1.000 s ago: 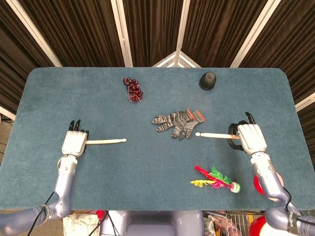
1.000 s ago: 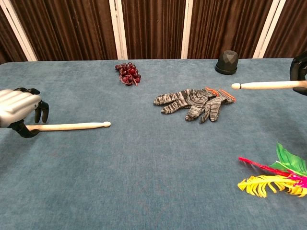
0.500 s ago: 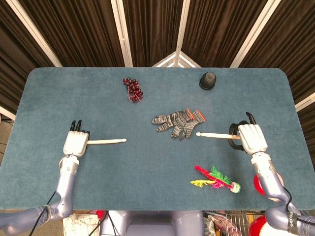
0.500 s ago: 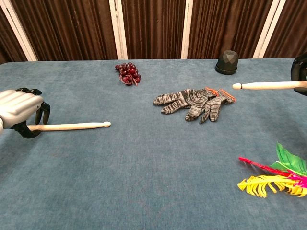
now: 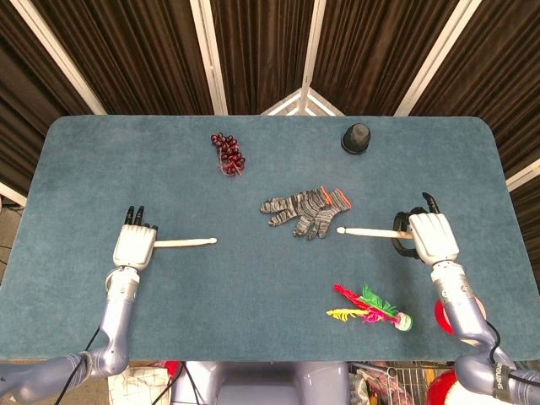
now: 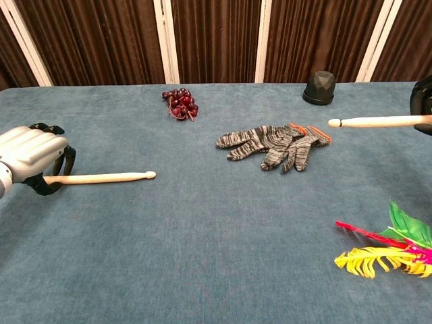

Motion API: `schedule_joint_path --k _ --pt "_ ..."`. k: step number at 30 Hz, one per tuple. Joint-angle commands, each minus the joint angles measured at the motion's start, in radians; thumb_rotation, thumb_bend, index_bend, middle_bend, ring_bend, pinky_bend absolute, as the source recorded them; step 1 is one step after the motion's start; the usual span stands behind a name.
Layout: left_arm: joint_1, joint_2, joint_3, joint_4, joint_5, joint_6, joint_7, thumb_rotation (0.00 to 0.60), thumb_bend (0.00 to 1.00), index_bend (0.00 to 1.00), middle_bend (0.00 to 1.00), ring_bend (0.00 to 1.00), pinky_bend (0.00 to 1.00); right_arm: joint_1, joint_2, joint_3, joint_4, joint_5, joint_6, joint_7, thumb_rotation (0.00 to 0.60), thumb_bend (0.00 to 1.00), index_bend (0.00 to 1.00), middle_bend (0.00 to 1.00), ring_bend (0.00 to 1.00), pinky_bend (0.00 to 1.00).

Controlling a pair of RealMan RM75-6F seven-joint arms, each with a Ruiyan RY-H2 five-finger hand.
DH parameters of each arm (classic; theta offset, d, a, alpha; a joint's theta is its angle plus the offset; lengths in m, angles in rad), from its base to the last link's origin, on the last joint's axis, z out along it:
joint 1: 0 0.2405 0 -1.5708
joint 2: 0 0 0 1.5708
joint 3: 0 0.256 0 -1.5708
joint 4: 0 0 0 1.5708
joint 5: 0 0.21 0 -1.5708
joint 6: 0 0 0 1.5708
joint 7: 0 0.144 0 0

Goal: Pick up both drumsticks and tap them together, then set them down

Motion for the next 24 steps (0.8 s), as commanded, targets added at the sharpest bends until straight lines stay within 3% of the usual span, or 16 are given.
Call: schedule_joint_path --k 1,24 --pt "0.000 -0.003 0.001 0.004 0.000 0.001 0.003 0.600 0.50 0.50 0.48 0.06 0.00 0.000 0.000 0.000 0.001 0.000 0.000 0.001 0.600 0.40 0.70 0.58 0.37 0.04" --pt "-0.004 -0.031 0.010 0.037 0.003 0.005 0.040 0.600 0.50 0.51 0.47 0.06 0.00 0.000 0.000 0.000 0.008 0.004 -0.006 -0.003 0.600 0.40 0.70 0.58 0.37 0.04"
